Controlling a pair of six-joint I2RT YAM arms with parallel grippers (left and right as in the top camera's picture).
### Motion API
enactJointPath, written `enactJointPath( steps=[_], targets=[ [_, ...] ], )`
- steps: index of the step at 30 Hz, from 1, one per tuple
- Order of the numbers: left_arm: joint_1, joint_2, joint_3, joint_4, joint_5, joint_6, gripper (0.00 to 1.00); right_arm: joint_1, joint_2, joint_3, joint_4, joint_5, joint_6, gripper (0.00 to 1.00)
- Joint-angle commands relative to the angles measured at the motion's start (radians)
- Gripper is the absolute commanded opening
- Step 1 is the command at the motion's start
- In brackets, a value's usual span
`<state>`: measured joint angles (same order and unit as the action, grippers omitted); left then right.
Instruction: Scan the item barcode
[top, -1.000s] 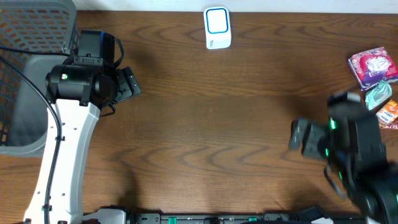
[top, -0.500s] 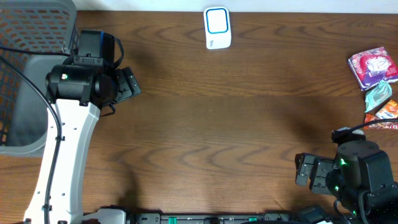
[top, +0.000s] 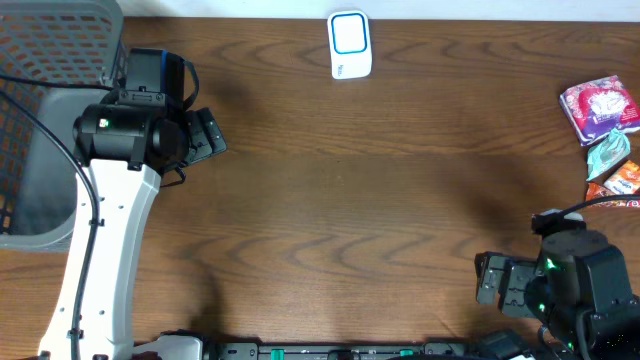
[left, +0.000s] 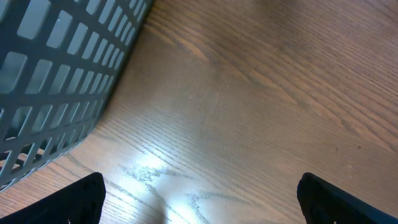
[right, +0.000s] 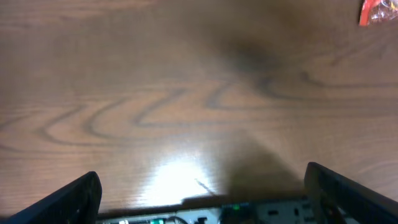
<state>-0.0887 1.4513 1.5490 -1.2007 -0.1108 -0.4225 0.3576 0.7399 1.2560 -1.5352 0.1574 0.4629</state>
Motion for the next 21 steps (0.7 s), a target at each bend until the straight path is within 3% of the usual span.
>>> enactJointPath(
  steps=[1,9,21],
  targets=[
    [0.001,0.003,0.003,-0.003,-0.006,-0.010,0.98,-0.009,-0.043,-0.032,0.070,0.016,-0.047,0.99],
    [0.001,0.003,0.003,-0.003,-0.006,-0.010,0.98,-0.091,-0.245,-0.301,0.460,-0.158,-0.294,0.99],
    [0.001,0.003,0.003,-0.003,-0.006,-0.010,0.98,-0.196,-0.533,-0.762,0.882,-0.225,-0.304,0.99]
  ],
)
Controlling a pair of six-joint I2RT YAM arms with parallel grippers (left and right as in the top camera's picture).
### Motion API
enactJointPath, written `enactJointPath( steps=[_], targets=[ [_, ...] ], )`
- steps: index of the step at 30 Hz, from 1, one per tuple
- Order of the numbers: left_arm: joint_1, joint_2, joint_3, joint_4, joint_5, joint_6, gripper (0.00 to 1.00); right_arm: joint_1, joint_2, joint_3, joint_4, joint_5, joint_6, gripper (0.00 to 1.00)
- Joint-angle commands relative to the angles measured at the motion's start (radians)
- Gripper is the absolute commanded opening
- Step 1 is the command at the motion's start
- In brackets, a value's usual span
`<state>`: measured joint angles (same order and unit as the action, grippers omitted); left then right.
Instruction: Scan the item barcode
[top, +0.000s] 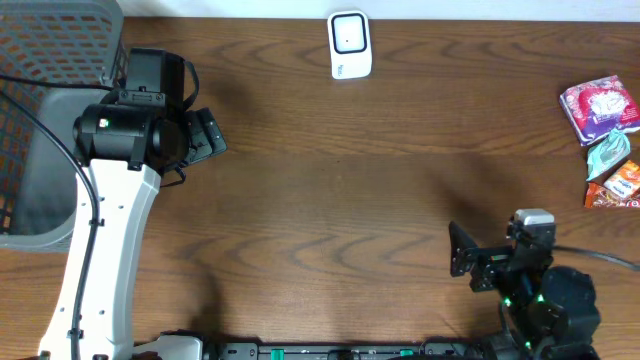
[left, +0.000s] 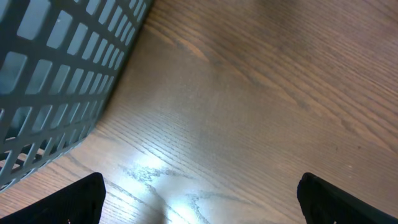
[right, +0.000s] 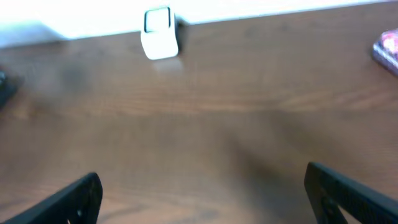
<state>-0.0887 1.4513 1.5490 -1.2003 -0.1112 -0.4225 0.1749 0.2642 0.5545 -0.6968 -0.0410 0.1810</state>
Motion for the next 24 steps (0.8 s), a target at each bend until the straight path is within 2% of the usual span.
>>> enactJointPath(
  steps=[1,11,20,24],
  targets=[
    [0.001,0.003,0.003,-0.003,-0.005,-0.010,0.98,-0.017,-0.079,-0.085,0.070,-0.027,-0.022,0.99],
    [0.001,0.003,0.003,-0.003,-0.005,-0.010,0.98,-0.028,-0.244,-0.316,0.350,-0.044,-0.022,0.99],
    [0.001,0.003,0.003,-0.003,-0.005,-0.010,0.98,-0.047,-0.259,-0.478,0.637,-0.045,-0.018,0.99],
    [0.001,0.003,0.003,-0.003,-0.005,-0.010,0.98,-0.063,-0.259,-0.522,0.710,-0.045,-0.018,0.99]
  ],
)
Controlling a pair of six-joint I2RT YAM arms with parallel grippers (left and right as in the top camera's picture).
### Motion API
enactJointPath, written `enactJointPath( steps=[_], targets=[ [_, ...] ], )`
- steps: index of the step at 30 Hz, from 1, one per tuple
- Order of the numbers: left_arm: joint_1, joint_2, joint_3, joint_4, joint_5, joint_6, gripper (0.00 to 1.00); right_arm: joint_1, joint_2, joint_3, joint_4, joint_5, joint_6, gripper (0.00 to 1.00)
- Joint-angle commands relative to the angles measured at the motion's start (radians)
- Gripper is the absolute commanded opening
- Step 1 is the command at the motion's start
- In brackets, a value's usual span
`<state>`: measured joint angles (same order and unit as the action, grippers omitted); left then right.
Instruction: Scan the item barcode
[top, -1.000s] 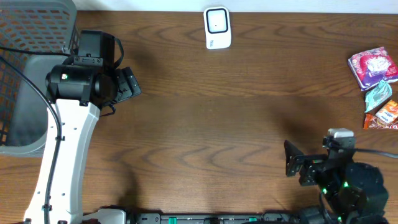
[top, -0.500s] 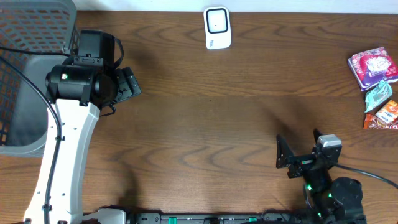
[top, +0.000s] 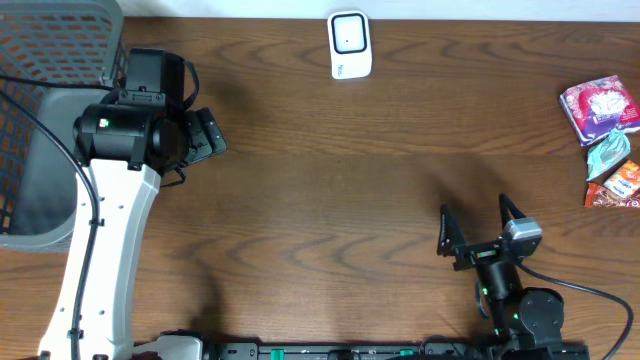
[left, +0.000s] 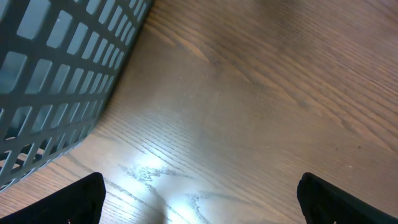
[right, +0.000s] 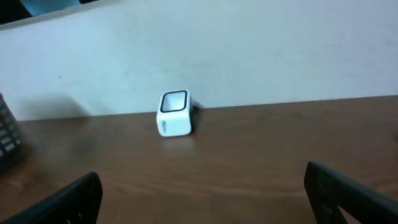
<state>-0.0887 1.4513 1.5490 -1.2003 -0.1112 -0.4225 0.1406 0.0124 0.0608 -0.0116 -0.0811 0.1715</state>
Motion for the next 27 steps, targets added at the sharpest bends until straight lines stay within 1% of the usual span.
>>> enactJointPath(
  steps=[1,10,13,15,27],
  targets=[
    [0.001,0.003,0.003,-0.003,-0.005,-0.010,0.98,-0.035,-0.007,-0.033,0.024,-0.008,-0.008,0.99],
    [0.001,0.003,0.003,-0.003,-0.005,-0.010,0.98,-0.121,-0.007,-0.056,0.008,0.007,-0.017,0.99],
    [0.001,0.003,0.003,-0.003,-0.005,-0.010,0.98,-0.141,-0.007,-0.056,-0.029,0.027,-0.016,0.99],
    [0.001,0.003,0.003,-0.003,-0.005,-0.010,0.98,-0.147,-0.007,-0.056,-0.066,0.044,-0.016,0.99],
    [0.001,0.003,0.003,-0.003,-0.005,-0.010,0.98,-0.162,-0.007,-0.056,-0.066,0.046,-0.039,0.99]
  ],
)
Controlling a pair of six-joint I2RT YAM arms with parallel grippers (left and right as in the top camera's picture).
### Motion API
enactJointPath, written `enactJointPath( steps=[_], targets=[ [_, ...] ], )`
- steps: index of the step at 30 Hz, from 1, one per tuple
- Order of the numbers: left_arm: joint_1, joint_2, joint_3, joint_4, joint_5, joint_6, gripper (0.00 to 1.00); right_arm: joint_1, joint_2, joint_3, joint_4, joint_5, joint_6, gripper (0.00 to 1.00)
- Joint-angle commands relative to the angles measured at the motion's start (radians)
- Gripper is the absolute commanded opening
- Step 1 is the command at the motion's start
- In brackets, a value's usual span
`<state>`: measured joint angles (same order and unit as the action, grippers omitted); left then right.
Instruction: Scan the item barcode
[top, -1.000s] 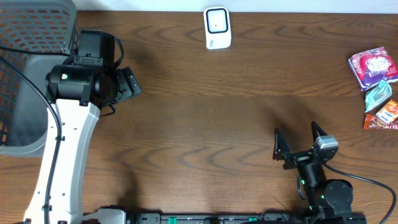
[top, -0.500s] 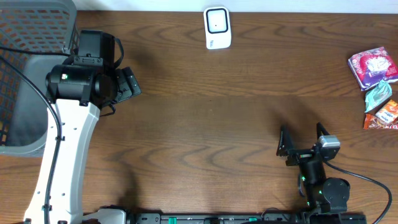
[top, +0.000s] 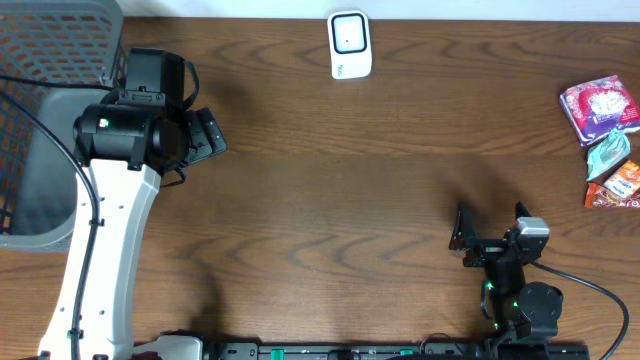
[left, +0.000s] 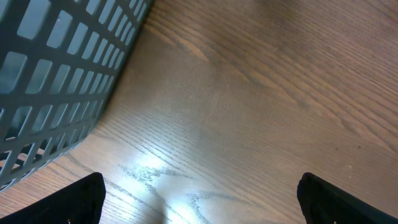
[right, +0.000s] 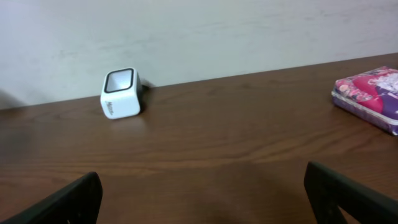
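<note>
A white barcode scanner (top: 349, 44) with a dark window stands at the table's far edge, also seen far off in the right wrist view (right: 121, 93). The items lie at the far right: a pink packet (top: 598, 108) (right: 370, 98), a teal packet (top: 608, 155) and an orange packet (top: 620, 183). My right gripper (top: 490, 232) (right: 199, 199) is open and empty near the front edge, level, facing the far wall. My left gripper (top: 205, 135) (left: 199, 199) is open and empty over bare wood beside the basket.
A grey mesh basket (top: 40, 120) (left: 56, 74) fills the left end of the wooden table (top: 330, 190). A white wall (right: 199, 31) rises behind the table's far edge. The right arm's cable trails at the front right.
My right gripper has shifted a little to the right and turned rightward. The scanner now sits further left in its view and the pink packet has come into view. The left arm is unchanged.
My right gripper first hung at the front right corner, looking down at the table. Then it stood tilted up with the scanner in view, then level facing the wall. Now it faces more to the right. Both grippers stayed open and empty, the left arm still.
</note>
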<state>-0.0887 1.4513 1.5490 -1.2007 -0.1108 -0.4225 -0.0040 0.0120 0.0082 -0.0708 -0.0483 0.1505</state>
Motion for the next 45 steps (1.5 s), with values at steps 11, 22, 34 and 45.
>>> enactJointPath(
  steps=[11,22,34,45],
  targets=[
    [0.001,0.003,0.003,-0.003,-0.006,-0.010,0.98,-0.003,-0.007,-0.003,-0.007,0.008,-0.123,0.99],
    [0.001,0.003,0.003,-0.003,-0.006,-0.010,0.98,-0.001,-0.007,-0.003,-0.003,0.010,-0.092,0.99],
    [0.001,0.003,0.003,-0.003,-0.006,-0.010,0.98,-0.002,-0.006,-0.003,-0.003,0.010,-0.092,0.99],
    [0.001,0.003,0.003,-0.003,-0.006,-0.010,0.98,-0.002,-0.006,-0.003,-0.003,0.010,-0.092,0.99]
  ],
)
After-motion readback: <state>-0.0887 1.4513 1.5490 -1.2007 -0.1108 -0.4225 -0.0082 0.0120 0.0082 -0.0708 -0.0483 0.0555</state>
